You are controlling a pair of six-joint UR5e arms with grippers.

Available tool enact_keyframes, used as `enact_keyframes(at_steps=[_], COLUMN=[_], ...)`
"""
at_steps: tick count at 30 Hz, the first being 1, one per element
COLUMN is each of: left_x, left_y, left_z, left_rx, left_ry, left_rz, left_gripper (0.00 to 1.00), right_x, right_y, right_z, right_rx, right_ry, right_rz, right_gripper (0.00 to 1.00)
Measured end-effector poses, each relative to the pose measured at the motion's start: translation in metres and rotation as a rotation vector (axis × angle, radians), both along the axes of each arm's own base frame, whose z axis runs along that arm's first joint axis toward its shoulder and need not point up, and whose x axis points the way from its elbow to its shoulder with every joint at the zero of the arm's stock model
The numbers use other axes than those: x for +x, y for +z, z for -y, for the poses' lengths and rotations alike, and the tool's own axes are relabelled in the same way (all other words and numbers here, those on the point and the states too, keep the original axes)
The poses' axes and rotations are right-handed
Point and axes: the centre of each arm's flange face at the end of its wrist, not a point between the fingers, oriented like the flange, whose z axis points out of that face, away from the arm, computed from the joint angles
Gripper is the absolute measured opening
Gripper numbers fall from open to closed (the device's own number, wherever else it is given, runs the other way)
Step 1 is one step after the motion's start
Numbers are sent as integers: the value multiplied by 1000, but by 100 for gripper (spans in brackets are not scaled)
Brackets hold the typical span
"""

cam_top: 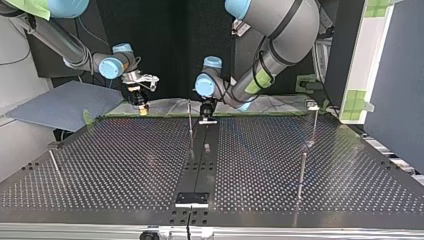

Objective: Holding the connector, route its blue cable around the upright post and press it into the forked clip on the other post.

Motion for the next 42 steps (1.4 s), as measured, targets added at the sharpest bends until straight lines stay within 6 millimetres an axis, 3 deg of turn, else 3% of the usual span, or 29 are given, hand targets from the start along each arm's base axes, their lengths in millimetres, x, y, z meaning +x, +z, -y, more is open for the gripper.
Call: enact_keyframes(at_steps=[2, 3, 4, 6, 7, 9, 12, 25, 28, 30, 42], left_x=[0, 0, 0, 0, 0, 1, 1, 1, 0, 0, -7], left_y=[0, 0, 0, 0, 0, 0, 0, -1, -1, -1, -3], left_z=[0, 1, 1, 1, 1, 1, 0, 0, 0, 0, 0], left_rx=[-1, -1, -2, -3, -3, -4, -4, 11, 17, 18, 60], left_ry=[-4, -6, -8, -11, -11, -12, -11, -32, -38, -43, -63], left_rz=[0, -1, -1, -1, 0, -1, -2, -12, -15, -15, -53], left_gripper=[7, 18, 18, 45, 45, 70, 78, 78, 85, 99, 99], right_x=[0, 0, 1, 1, 1, 1, 1, 0, 0, 0, 0], right_y=[1, 1, 2, 3, 4, 4, 5, 8, 8, 8, 7], right_z=[1, 2, 3, 4, 5, 6, 7, 12, 12, 12, 11], right_rx=[-2, -3, -4, -6, -7, -7, -9, -15, -15, -14, -11], right_ry=[0, 0, 0, 0, 0, 0, -1, -5, -5, -5, -5], right_rz=[0, 1, 1, 1, 2, 2, 3, 9, 9, 9, 8], right_gripper=[0, 0, 0, 0, 0, 0, 0, 0, 0, 0, 0])
